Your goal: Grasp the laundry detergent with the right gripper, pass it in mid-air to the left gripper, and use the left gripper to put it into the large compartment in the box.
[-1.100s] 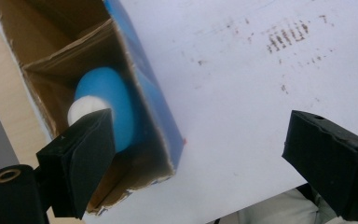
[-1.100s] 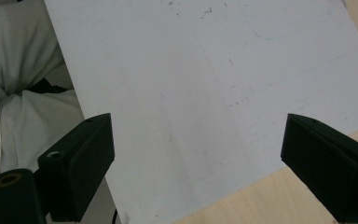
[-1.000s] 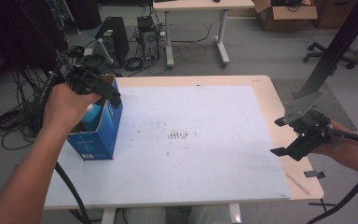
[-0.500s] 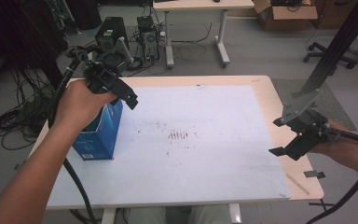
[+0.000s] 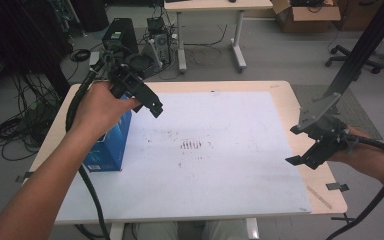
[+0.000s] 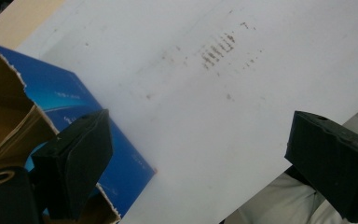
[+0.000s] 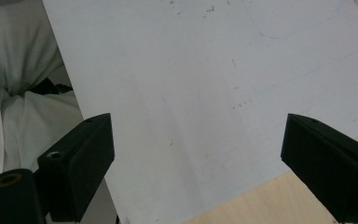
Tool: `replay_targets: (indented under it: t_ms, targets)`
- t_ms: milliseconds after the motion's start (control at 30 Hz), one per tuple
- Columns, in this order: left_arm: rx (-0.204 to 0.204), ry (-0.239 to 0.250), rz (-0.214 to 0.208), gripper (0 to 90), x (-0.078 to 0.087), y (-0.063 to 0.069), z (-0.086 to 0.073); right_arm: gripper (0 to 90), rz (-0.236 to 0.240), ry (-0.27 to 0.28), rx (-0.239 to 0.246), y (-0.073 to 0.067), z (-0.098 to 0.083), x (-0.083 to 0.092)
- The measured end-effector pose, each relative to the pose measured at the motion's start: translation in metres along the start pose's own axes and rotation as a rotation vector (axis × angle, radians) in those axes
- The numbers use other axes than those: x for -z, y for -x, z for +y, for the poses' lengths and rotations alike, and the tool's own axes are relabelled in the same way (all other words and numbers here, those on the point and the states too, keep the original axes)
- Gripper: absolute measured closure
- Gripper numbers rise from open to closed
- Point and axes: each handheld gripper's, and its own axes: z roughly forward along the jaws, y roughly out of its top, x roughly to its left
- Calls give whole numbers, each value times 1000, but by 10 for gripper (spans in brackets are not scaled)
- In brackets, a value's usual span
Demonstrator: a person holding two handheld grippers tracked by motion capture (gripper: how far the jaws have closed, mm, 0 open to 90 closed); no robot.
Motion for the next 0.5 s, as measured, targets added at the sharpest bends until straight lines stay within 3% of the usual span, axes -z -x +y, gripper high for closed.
replay_targets:
  t_ms: [500]
  targets:
    - [-184, -3, -19, 77, -11, 27, 25, 91, 18, -15, -4, 7, 11, -9]
